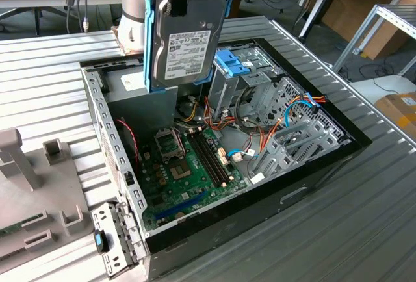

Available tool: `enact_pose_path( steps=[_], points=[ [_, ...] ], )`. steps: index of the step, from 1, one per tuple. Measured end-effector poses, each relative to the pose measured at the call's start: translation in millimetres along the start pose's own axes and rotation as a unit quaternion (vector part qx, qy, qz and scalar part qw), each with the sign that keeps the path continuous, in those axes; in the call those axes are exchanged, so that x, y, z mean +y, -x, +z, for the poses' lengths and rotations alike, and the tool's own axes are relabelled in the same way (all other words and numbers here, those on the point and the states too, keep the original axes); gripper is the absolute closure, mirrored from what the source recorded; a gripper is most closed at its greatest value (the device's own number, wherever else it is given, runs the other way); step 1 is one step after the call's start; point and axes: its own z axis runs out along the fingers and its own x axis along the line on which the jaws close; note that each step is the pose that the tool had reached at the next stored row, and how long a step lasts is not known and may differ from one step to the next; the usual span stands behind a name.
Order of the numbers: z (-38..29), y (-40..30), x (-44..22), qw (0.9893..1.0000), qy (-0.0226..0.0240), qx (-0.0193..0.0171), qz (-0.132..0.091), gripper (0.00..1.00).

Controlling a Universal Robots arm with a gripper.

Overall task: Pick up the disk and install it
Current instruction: 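Pick up the disk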

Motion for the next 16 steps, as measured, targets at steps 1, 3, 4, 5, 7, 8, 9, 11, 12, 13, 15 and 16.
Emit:
enact_pose_path(
  steps=[1, 3, 4, 5, 7, 8, 9, 11, 12, 13, 15, 16],
  points=[
    [0.1, -1.6, 0.0, 1.0000, 0.0000, 0.0000, 0.000, 0.63],
    [0.2, -4.7, -0.1, 1.0000, 0.0000, 0.0000, 0.000, 0.63],
    [0.3, -6.1, -0.1, 1.0000, 0.0000, 0.0000, 0.000, 0.63],
    [0.3, -7.1, -0.1, 1.0000, 0.0000, 0.0000, 0.000, 0.63],
    [0.7, -11.9, -0.2, 1.0000, 0.0000, 0.0001, 0.000, 0.63],
    [1.0, -15.4, -0.3, 1.0000, 0.0000, 0.0001, 0.000, 0.63],
    [1.2, -19.7, -0.3, 1.0000, 0.0000, 0.0001, 0.000, 0.63],
    [1.4, -28.1, -0.5, 1.0000, 0.0000, 0.0001, 0.000, 0.63],
    [1.8, -33.8, -0.6, 1.0000, 0.0000, 0.0000, 0.000, 0.63],
    [2.0, -34.9, -1.3, 1.0000, 0.0000, 0.0001, 0.000, 0.63],
    [2.4, -35.2, -5.7, 1.0000, 0.0000, 0.0002, 0.000, 0.63],
    [2.6, -35.3, -8.8, 1.0000, 0.0000, 0.0003, 0.000, 0.63]
  ],
)
